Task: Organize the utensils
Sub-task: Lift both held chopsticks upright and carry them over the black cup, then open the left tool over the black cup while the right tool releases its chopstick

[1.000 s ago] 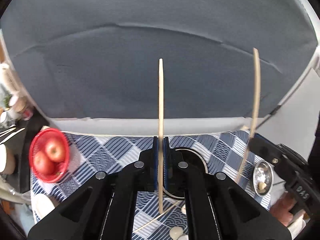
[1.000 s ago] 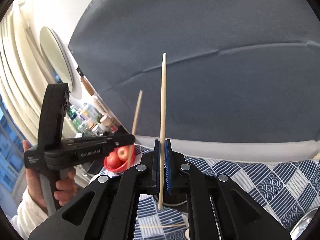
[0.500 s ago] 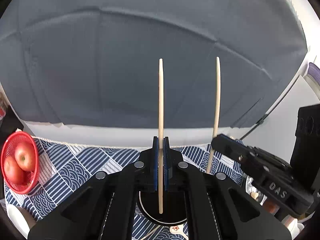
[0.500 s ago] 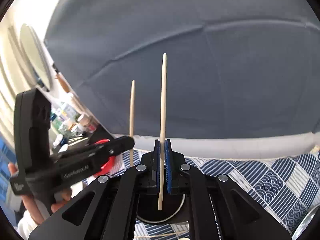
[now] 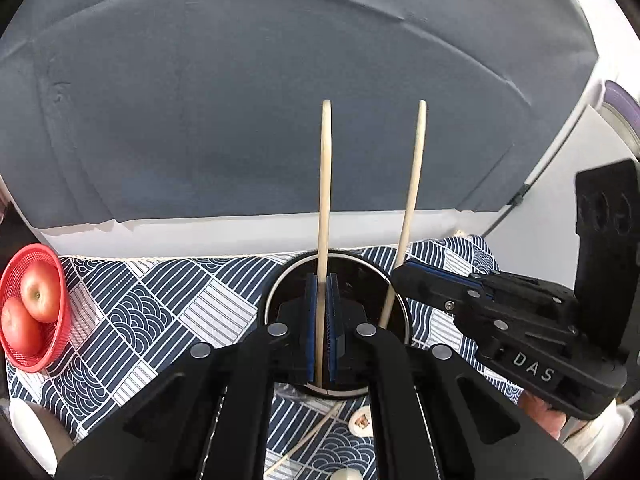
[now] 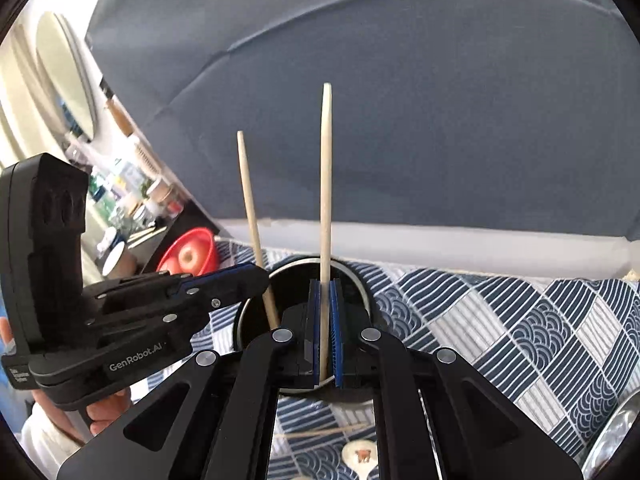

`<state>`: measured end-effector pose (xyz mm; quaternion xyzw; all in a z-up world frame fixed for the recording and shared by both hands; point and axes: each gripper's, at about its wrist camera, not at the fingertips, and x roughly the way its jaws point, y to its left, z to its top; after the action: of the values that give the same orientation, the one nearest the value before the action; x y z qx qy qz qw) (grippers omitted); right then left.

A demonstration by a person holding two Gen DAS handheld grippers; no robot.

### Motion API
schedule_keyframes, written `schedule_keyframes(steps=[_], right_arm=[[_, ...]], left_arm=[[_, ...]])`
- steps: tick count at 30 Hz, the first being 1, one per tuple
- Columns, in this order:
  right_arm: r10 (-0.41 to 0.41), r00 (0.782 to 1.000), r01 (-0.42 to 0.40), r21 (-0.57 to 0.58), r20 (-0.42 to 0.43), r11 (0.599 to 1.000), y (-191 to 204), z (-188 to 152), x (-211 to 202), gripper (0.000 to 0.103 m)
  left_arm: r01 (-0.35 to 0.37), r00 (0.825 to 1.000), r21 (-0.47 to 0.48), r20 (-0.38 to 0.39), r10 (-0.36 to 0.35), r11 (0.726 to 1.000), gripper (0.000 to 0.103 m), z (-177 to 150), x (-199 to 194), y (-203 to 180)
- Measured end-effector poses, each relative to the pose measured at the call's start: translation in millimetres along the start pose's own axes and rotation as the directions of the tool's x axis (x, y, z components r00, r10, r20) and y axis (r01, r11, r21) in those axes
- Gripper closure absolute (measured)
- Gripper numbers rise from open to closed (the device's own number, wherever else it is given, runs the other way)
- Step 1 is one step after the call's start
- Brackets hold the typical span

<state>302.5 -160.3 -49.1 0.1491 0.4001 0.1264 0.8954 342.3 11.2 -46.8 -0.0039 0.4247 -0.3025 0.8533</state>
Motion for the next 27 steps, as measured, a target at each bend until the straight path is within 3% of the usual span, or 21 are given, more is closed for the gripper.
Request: schedule_keyframes(steps=[2,6,9,10,14,21,27], right_arm=[[0.001,1.0,-0.001,-0.003,-0.008,1.0,0.9,-2.9,-4.1,0.095],[-0.047,0.999,0.046,-0.048,-0.015,0.998,6.0,-9.1,-12.6,0.092],[-0.063,0.998,0.062,-0.072,-0.015,0.995,8.0,-16.9,-19.2,0.07],[-0.065,0.998,0.064,-0.075,-0.021,0.995,8.4,-21.4,-20.8,0.07],[-0.057,0.997,0.052,-0.085,-0.056,0.995,9.9,-36.9,-23.7,0.067],[-0.054,0.994,0.044,-0.104,-0.098,0.994,6.7,-66.5,-38.7,0.053],[-0.047,0.99,0.032,-0.106,-0.134,0.994,-2.9,-92.0,-51.4,0.037]], left_arm=[[-0.012,1.0,0.001,0.008,0.012,1.0,0.096,-5.0,-5.4,0.7],[-0.037,0.999,-0.004,0.009,0.038,0.999,0.08,-18.0,-13.6,8.1],[-0.068,0.998,-0.001,0.013,0.068,0.998,0.064,-27.0,-22.8,10.4],[-0.069,0.998,-0.005,0.007,0.069,0.998,0.059,-30.3,-25.5,9.5],[-0.086,0.996,-0.017,-0.023,0.086,0.996,0.052,-50.4,-30.8,9.7],[-0.124,0.989,-0.055,-0.087,0.119,0.991,0.032,-90.6,-39.6,-0.9],[-0.163,0.982,-0.088,-0.109,0.153,0.983,0.027,-125.8,-48.8,-14.7]])
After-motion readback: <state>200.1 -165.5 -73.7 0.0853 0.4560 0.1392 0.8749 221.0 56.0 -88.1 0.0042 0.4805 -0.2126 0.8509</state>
